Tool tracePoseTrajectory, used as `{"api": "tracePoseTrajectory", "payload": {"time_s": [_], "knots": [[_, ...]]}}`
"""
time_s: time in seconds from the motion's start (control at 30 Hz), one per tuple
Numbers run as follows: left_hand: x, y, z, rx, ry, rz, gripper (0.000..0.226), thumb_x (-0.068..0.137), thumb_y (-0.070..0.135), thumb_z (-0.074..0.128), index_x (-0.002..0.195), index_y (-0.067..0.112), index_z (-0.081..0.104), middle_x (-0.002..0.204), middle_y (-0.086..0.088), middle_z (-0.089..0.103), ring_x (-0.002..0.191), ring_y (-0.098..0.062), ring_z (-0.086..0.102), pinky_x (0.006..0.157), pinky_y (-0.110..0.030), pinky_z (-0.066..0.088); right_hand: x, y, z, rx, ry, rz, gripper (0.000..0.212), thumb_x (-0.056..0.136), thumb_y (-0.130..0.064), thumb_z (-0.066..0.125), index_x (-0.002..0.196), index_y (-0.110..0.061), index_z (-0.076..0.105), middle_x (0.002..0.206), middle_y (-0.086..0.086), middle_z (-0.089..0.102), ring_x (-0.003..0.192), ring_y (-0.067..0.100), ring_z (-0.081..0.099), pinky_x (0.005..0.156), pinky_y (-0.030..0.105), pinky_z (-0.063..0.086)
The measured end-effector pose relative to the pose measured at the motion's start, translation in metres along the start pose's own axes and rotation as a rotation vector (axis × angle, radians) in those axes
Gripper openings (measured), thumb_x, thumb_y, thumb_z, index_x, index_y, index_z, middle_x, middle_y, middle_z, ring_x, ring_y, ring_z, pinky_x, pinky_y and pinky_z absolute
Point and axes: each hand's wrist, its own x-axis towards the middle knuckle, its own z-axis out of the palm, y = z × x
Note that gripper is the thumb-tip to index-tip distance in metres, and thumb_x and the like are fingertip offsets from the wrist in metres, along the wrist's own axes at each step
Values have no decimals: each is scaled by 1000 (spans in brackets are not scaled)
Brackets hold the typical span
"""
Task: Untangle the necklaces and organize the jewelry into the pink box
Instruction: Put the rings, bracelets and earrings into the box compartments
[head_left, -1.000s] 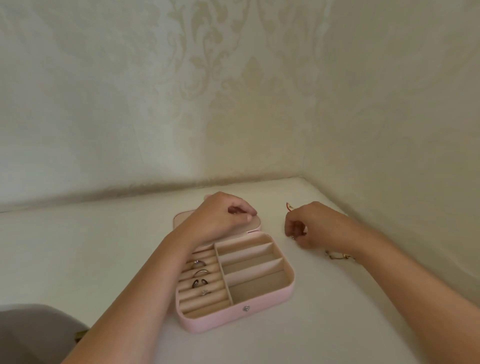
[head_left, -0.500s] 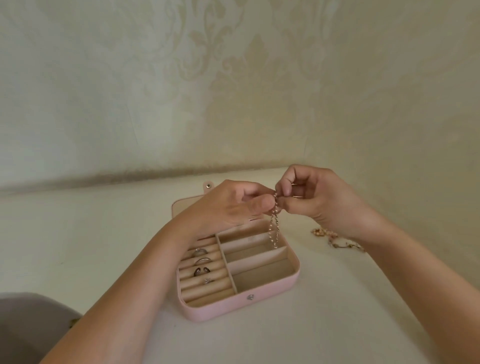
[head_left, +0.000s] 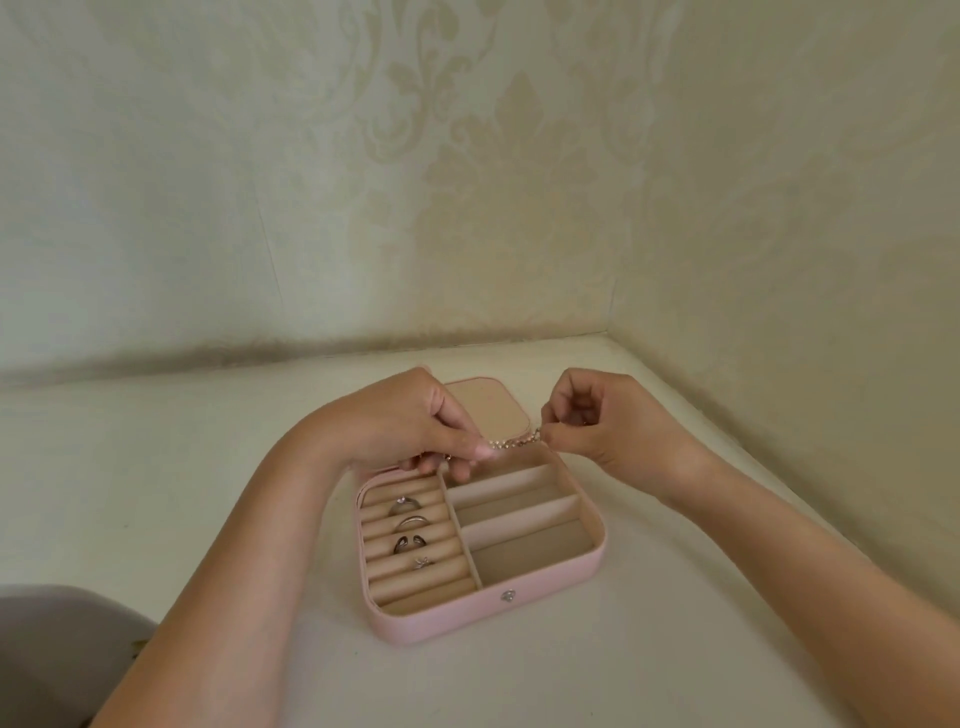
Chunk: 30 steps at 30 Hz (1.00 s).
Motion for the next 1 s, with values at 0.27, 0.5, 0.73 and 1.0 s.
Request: {"api": "tracePoseTrajectory", "payload": {"time_s": [0.27, 0.5, 0.73, 1.0], "knots": [[-1, -1, -1, 149, -43, -156, 19, 73, 37, 77, 73, 18, 76, 50, 6, 61, 37, -3, 38, 41, -14, 31, 0, 9, 8, -247, -53, -9, 25, 75, -7, 72, 64, -22, 54, 60, -15, 58, 51, 3, 43, 54, 16, 35], [2, -7, -2, 157, 113, -90, 26, 75, 43, 74, 70, 17, 74, 45, 7, 52, 40, -7, 40, 44, -14, 33, 12, 25, -26, -402, 202, -23, 15, 79, -11, 71, 74, -20, 61, 78, -8, 65, 70, 8, 58, 58, 8, 39], [19, -23, 0, 126, 293, -5, 17, 82, 36, 70, 75, 21, 71, 58, 14, 64, 52, 3, 53, 56, -15, 42, 18, 56, -56, -767, 92, 107, 31, 95, -12, 48, 121, -17, 64, 123, 0, 64, 109, 17, 59, 82, 17, 37], [22, -23, 7, 84, 350, 38, 13, 83, 31, 70, 74, 21, 71, 61, 9, 66, 53, -3, 55, 64, -25, 46, 25, 41, -65, -998, 35, 160, 19, 88, -12, 58, 96, -12, 75, 93, 4, 73, 78, 17, 62, 63, 21, 43]]}}
